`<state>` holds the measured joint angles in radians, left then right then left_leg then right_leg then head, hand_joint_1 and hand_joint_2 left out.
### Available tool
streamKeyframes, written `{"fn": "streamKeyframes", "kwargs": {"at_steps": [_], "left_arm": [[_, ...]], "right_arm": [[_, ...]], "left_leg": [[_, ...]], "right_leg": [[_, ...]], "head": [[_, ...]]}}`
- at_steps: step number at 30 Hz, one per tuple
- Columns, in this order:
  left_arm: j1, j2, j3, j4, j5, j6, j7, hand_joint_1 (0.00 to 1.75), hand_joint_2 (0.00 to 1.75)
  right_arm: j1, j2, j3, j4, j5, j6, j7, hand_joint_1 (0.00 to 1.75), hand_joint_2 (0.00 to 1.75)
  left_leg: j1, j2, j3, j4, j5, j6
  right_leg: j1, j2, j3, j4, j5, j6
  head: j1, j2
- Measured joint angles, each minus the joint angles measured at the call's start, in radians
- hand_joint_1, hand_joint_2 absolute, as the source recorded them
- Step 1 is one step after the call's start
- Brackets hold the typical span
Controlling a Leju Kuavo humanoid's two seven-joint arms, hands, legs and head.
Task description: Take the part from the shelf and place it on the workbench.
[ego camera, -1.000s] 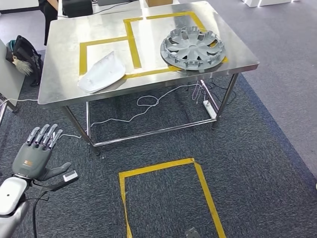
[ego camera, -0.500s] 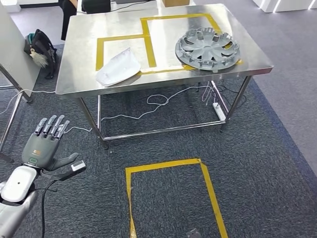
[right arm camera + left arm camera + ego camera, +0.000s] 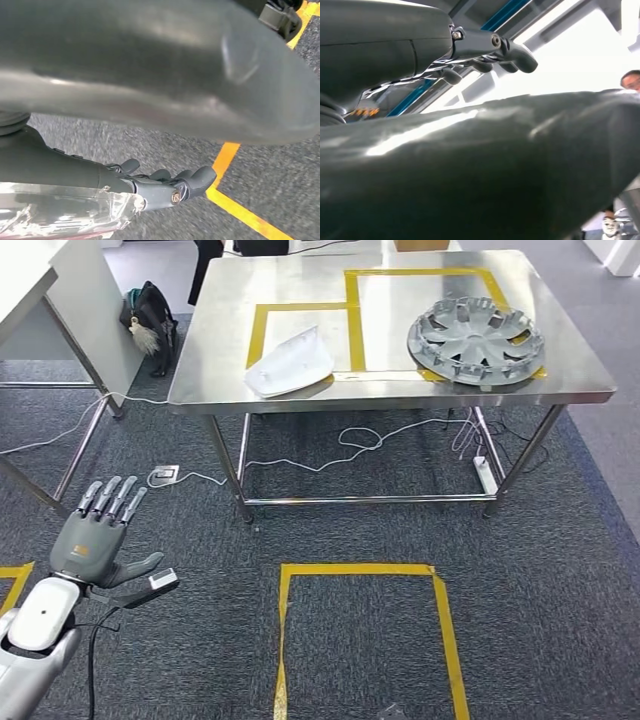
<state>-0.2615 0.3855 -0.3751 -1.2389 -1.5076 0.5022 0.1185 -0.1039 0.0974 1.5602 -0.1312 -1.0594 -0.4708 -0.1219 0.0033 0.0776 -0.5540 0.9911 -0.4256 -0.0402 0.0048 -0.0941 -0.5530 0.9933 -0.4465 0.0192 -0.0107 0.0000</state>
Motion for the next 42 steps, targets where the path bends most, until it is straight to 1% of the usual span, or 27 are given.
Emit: {"fn": "streamKeyframes", "kwargs": {"at_steps": [1, 3, 5, 7, 8, 9, 10, 12, 14, 16, 18, 20, 22, 24, 25, 26, 27, 29, 31, 33, 34, 36, 37, 39, 40, 41, 42], "left_arm": [[-0.001, 0.000, -0.001, 0.000, 0.000, 0.000, 0.001, 0.00, 0.00], [0.001, 0.001, -0.001, 0.000, 0.000, 0.001, 0.002, 0.00, 0.00], [0.001, 0.001, -0.001, 0.001, 0.000, 0.001, 0.003, 0.00, 0.00], [0.000, -0.001, -0.002, 0.001, 0.000, 0.000, 0.005, 0.00, 0.00], [0.001, -0.003, -0.003, 0.001, 0.000, 0.000, 0.005, 0.00, 0.00], [0.002, -0.004, -0.005, 0.001, 0.000, -0.001, 0.006, 0.00, 0.00], [0.003, -0.005, -0.007, 0.001, 0.000, -0.002, 0.006, 0.00, 0.00], [0.004, -0.006, -0.009, 0.001, 0.000, -0.003, 0.007, 0.00, 0.00], [0.002, -0.006, -0.012, 0.001, 0.000, -0.004, 0.007, 0.00, 0.00], [0.000, -0.007, -0.014, 0.001, 0.000, -0.006, 0.008, 0.00, 0.00], [0.002, -0.005, -0.017, 0.001, 0.000, -0.009, 0.009, 0.00, 0.00], [0.003, -0.001, -0.020, 0.002, 0.000, -0.011, 0.012, 0.00, 0.00], [-0.002, -0.001, -0.023, 0.002, 0.000, -0.012, 0.014, 0.00, 0.00], [-0.003, -0.003, -0.028, 0.002, 0.000, -0.012, 0.016, 0.00, 0.00], [-0.002, -0.003, -0.030, 0.002, 0.000, -0.012, 0.016, 0.00, 0.00], [-0.001, -0.003, -0.032, 0.002, 0.000, -0.012, 0.016, 0.00, 0.00], [0.000, -0.003, -0.033, 0.003, 0.000, -0.012, 0.016, 0.00, 0.00], [-0.003, -0.002, -0.034, 0.003, 0.000, -0.012, 0.016, 0.00, 0.00], [-0.006, -0.003, -0.036, 0.003, 0.000, -0.011, 0.016, 0.00, 0.00], [-0.005, -0.002, -0.037, 0.003, 0.000, -0.011, 0.016, 0.00, 0.00], [-0.004, -0.001, -0.037, 0.003, 0.000, -0.011, 0.016, 0.00, 0.00], [-0.006, 0.000, -0.037, 0.003, 0.000, -0.010, 0.016, 0.00, 0.00], [-0.008, -0.001, -0.037, 0.003, 0.000, -0.010, 0.016, 0.00, 0.00], [-0.010, -0.004, -0.039, 0.003, 0.000, -0.010, 0.016, 0.00, 0.00], [-0.010, -0.005, -0.040, 0.004, 0.000, -0.010, 0.016, 0.00, 0.00], [-0.011, -0.006, -0.041, 0.004, 0.000, -0.010, 0.017, 0.00, 0.00], [-0.012, -0.006, -0.042, 0.005, 0.000, -0.010, 0.018, 0.00, 0.00]], "right_arm": [[0.000, -0.001, 0.000, 0.001, 0.001, -0.001, 0.001, 0.00, 0.00], [0.000, -0.001, 0.000, 0.001, 0.002, -0.003, 0.002, 0.00, 0.00], [0.000, -0.001, 0.000, 0.002, 0.003, -0.004, 0.002, 0.00, 0.00], [0.002, -0.002, 0.000, 0.002, 0.004, -0.004, 0.002, 0.00, 0.00], [0.003, -0.002, 0.000, 0.002, 0.004, -0.004, 0.002, 0.00, 0.00], [0.005, -0.003, 0.000, 0.002, 0.004, -0.004, 0.002, 0.00, 0.00], [0.006, -0.003, 0.000, 0.002, 0.004, -0.004, 0.002, 0.00, 0.00], [0.007, -0.004, 0.000, 0.002, 0.004, -0.004, 0.002, 0.00, 0.00], [0.006, -0.006, 0.000, 0.002, 0.004, -0.005, 0.002, 0.00, 0.00], [0.005, -0.007, 0.000, 0.002, 0.004, -0.005, 0.003, 0.00, 0.00], [0.005, -0.006, 0.000, 0.002, 0.003, -0.005, 0.005, 0.00, 0.00], [0.004, -0.007, 0.000, 0.003, 0.003, -0.006, 0.007, 0.00, 0.00], [0.005, -0.008, 0.000, 0.004, 0.003, -0.007, 0.010, 0.00, 0.00], [0.008, -0.008, 0.000, 0.004, 0.004, -0.008, 0.012, 0.00, 0.00], [0.008, -0.008, 0.000, 0.004, 0.004, -0.009, 0.013, 0.00, 0.00], [0.008, -0.008, 0.000, 0.004, 0.004, -0.009, 0.013, 0.00, 0.00], [0.008, -0.008, 0.000, 0.004, 0.004, -0.009, 0.013, 0.00, 0.00], [0.005, -0.009, 0.000, 0.005, 0.004, -0.010, 0.013, 0.00, 0.00], [0.003, -0.010, 0.000, 0.005, 0.004, -0.011, 0.013, 0.00, 0.00], [0.003, -0.011, 0.000, 0.006, 0.004, -0.011, 0.013, 0.00, 0.00], [0.003, -0.011, 0.000, 0.006, 0.004, -0.011, 0.013, 0.00, 0.00], [0.002, -0.011, 0.000, 0.006, 0.003, -0.011, 0.013, 0.00, 0.00], [0.003, -0.011, 0.000, 0.006, 0.003, -0.010, 0.013, 0.00, 0.00], [0.006, -0.011, 0.000, 0.006, 0.002, -0.008, 0.013, 0.00, 0.00], [0.007, -0.011, 0.000, 0.006, 0.002, -0.006, 0.013, 0.00, 0.00], [0.008, -0.011, 0.000, 0.006, 0.002, -0.006, 0.013, 0.00, 0.00], [0.008, -0.011, 0.000, 0.006, 0.002, -0.006, 0.013, 0.00, 0.00]], "left_leg": [[-0.003, 0.004, 0.003, -0.015, -0.002, 0.008], [-0.002, -0.022, -0.005, -0.018, 0.001, 0.027], [0.001, -0.046, -0.012, -0.020, 0.008, 0.043], [0.003, -0.071, -0.020, -0.021, 0.014, 0.053], [0.002, -0.084, -0.024, -0.021, 0.017, 0.057], [0.001, -0.098, -0.027, -0.021, 0.020, 0.058], [0.000, -0.113, -0.030, -0.020, 0.023, 0.058], [-0.001, -0.144, -0.032, -0.020, 0.028, 0.055], [-0.001, -0.170, -0.036, -0.018, 0.033, 0.049], [0.001, -0.193, -0.047, -0.015, 0.040, 0.038], [0.006, -0.214, -0.059, -0.016, 0.050, 0.024], [0.004, -0.179, -0.076, 0.009, 0.032, 0.013], [0.002, -0.115, -0.125, 0.115, -0.031, 0.002], [0.006, -0.090, -0.186, 0.250, -0.089, -0.006], [0.009, -0.088, -0.197, 0.281, -0.095, -0.008], [0.011, -0.085, -0.188, 0.272, -0.082, -0.011], [0.013, -0.078, -0.157, 0.222, -0.054, -0.012], [0.011, -0.031, -0.073, 0.080, -0.002, -0.012], [0.005, 0.002, -0.033, 0.002, 0.011, 0.002], [0.002, -0.016, -0.038, -0.004, 0.009, 0.021], [0.003, -0.028, -0.039, -0.004, 0.011, 0.028], [0.004, -0.052, -0.041, -0.006, 0.015, 0.043], [0.005, -0.063, -0.042, -0.006, 0.017, 0.049], [0.003, -0.090, -0.045, -0.006, 0.018, 0.055], [0.001, -0.104, -0.046, -0.006, 0.019, 0.056], [0.001, -0.119, -0.046, -0.005, 0.019, 0.056], [0.001, -0.134, -0.046, -0.005, 0.020, 0.055]], "right_leg": [[0.003, -0.011, 0.000, 0.001, 0.001, 0.004], [0.003, -0.028, -0.002, 0.003, -0.002, 0.013], [0.000, 0.005, -0.022, 0.047, -0.036, 0.023], [-0.003, 0.066, -0.077, 0.174, -0.105, 0.028], [-0.003, 0.082, -0.110, 0.246, -0.135, 0.028], [-0.003, 0.090, -0.134, 0.298, -0.150, 0.027], [-0.002, 0.094, -0.141, 0.312, -0.145, 0.025], [-0.002, 0.109, -0.095, 0.217, -0.083, 0.017], [-0.007, 0.162, -0.023, 0.071, -0.029, 0.010], [-0.010, 0.194, 0.007, 0.009, -0.019, 0.009], [-0.009, 0.174, 0.009, 0.007, -0.015, 0.006], [-0.012, 0.148, 0.007, 0.004, -0.009, -0.003], [-0.013, 0.117, 0.005, 0.002, -0.005, -0.009], [-0.013, 0.085, 0.001, 0.002, -0.005, -0.010], [-0.013, 0.070, 0.000, 0.002, -0.005, -0.010], [-0.013, 0.055, -0.001, 0.002, -0.005, -0.010], [-0.014, 0.040, 0.000, 0.002, -0.005, -0.008], [-0.011, 0.016, 0.002, 0.005, -0.009, 0.001], [-0.003, -0.005, 0.004, 0.007, -0.013, 0.012], [0.000, -0.028, 0.008, 0.005, -0.016, 0.021], [-0.002, -0.022, 0.006, 0.008, -0.022, 0.027], [-0.006, 0.027, -0.019, 0.067, -0.063, 0.034], [-0.007, 0.061, -0.048, 0.130, -0.097, 0.036], [-0.005, 0.091, -0.117, 0.272, -0.156, 0.034], [-0.005, 0.094, -0.139, 0.312, -0.163, 0.032], [-0.004, 0.096, -0.143, 0.313, -0.150, 0.029], [-0.005, 0.101, -0.126, 0.270, -0.119, 0.026]], "head": [[0.000, 0.000], [0.001, 0.000], [0.005, 0.000], [0.009, 0.000], [0.010, 0.000], [0.010, 0.000], [0.010, 0.000], [0.010, 0.000], [0.009, 0.000], [0.009, 0.000], [0.009, 0.000], [0.004, 0.000], [-0.003, 0.000], [-0.005, 0.000], [-0.006, 0.000], [-0.006, 0.000], [-0.005, 0.000], [-0.007, 0.000], [-0.007, 0.000], [-0.005, 0.000], [-0.005, 0.000], [-0.002, 0.000], [0.001, 0.000], [0.004, 0.000], [0.004, 0.000], [0.004, 0.000], [0.004, 0.000]]}}
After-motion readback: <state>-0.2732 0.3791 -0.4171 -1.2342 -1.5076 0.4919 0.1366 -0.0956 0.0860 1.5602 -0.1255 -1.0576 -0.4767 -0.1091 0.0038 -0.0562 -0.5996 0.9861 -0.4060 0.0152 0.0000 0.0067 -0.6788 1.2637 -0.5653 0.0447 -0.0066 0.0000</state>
